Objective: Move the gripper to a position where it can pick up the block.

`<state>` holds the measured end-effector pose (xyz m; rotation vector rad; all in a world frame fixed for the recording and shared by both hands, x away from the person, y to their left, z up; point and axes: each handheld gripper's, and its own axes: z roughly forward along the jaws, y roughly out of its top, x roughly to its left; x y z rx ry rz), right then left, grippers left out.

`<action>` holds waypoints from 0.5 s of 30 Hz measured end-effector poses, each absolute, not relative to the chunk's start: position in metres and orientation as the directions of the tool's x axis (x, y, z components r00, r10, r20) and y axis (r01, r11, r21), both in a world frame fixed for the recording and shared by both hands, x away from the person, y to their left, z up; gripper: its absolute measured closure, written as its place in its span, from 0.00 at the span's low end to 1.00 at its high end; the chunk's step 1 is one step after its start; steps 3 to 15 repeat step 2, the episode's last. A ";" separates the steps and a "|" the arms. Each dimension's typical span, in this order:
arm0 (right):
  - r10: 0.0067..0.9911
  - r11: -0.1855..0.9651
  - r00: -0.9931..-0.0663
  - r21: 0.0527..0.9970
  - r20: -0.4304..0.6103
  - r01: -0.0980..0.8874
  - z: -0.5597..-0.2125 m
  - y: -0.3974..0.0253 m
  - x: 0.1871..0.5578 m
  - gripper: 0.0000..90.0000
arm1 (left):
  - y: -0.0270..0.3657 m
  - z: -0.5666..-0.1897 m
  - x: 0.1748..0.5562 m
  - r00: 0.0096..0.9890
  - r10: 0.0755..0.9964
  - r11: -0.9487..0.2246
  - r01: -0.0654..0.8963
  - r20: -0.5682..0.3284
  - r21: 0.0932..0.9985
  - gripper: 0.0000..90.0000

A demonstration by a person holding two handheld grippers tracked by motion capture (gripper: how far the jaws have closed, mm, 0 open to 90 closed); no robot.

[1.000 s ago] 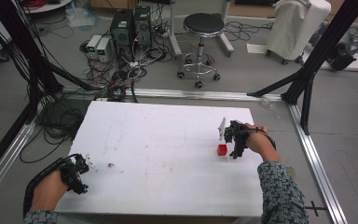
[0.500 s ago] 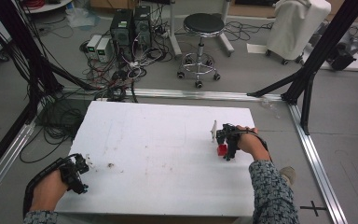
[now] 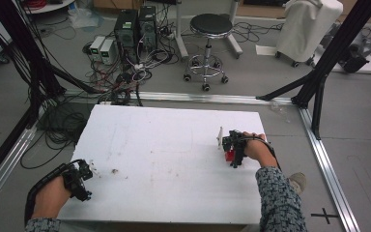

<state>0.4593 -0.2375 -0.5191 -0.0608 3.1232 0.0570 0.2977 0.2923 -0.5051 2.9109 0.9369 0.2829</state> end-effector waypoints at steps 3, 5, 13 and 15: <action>-0.037 0.999 -0.999 0.035 -0.029 -0.038 -0.518 -0.238 0.459 0.04 | 0.292 -0.505 0.298 0.799 0.581 -0.814 0.568 0.154 0.123 0.24; -0.037 0.999 -0.999 0.035 -0.029 -0.038 -0.518 -0.238 0.459 0.04 | 0.292 -0.505 0.298 0.799 0.581 -0.814 0.568 0.154 0.123 0.24; -0.037 0.999 -0.999 0.035 -0.029 -0.038 -0.518 -0.238 0.459 0.04 | 0.292 -0.505 0.298 0.799 0.581 -0.814 0.568 0.154 0.123 0.24; -0.037 0.999 -0.999 0.035 -0.029 -0.038 -0.518 -0.238 0.459 0.04 | 0.292 -0.505 0.298 0.799 0.581 -0.814 0.568 0.154 0.123 0.24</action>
